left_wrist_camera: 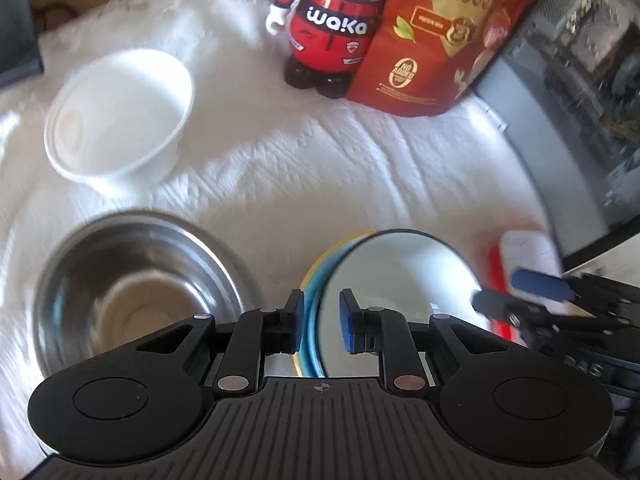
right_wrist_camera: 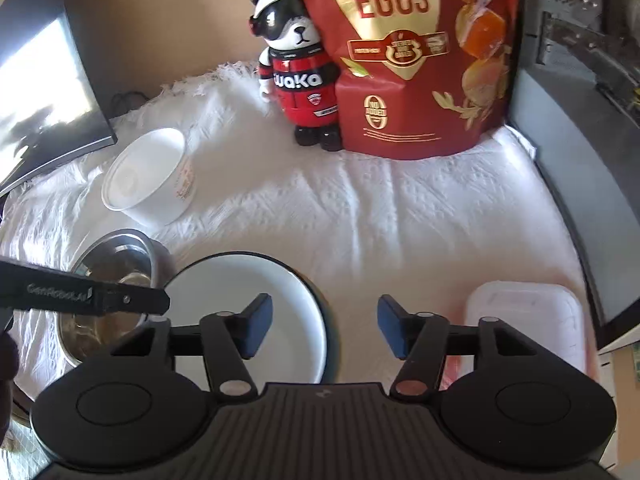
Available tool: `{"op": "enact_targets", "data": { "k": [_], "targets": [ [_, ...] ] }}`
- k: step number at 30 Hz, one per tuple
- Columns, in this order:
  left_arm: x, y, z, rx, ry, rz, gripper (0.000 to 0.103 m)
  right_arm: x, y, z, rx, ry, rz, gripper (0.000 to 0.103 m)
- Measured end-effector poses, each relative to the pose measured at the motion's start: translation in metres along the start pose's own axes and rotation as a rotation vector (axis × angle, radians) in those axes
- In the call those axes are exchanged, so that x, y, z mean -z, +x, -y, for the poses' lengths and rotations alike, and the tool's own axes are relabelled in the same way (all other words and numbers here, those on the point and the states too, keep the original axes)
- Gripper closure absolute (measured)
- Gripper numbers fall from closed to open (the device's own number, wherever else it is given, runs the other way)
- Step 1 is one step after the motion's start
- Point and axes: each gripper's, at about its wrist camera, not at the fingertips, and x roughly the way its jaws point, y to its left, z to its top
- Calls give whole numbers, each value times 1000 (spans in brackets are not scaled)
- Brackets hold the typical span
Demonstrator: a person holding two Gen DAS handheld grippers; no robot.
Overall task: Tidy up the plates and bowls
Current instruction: 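Open the left gripper and withdraw it from the stacked bowl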
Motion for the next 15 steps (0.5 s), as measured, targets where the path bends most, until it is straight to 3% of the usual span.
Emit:
{"op": "enact_targets", "data": {
  "k": [2,9,15],
  "targets": [
    [-2,4,4,-31,27,-4,81,3,7,8,-19,38,-53,44],
    [-9,21,3,-17,39,-51,78,24,36,27,-110,205,-186,44],
    [-15,39,-7,42,-7,-79,72,32,59,26,-196,272,-255,44]
  ]
}}
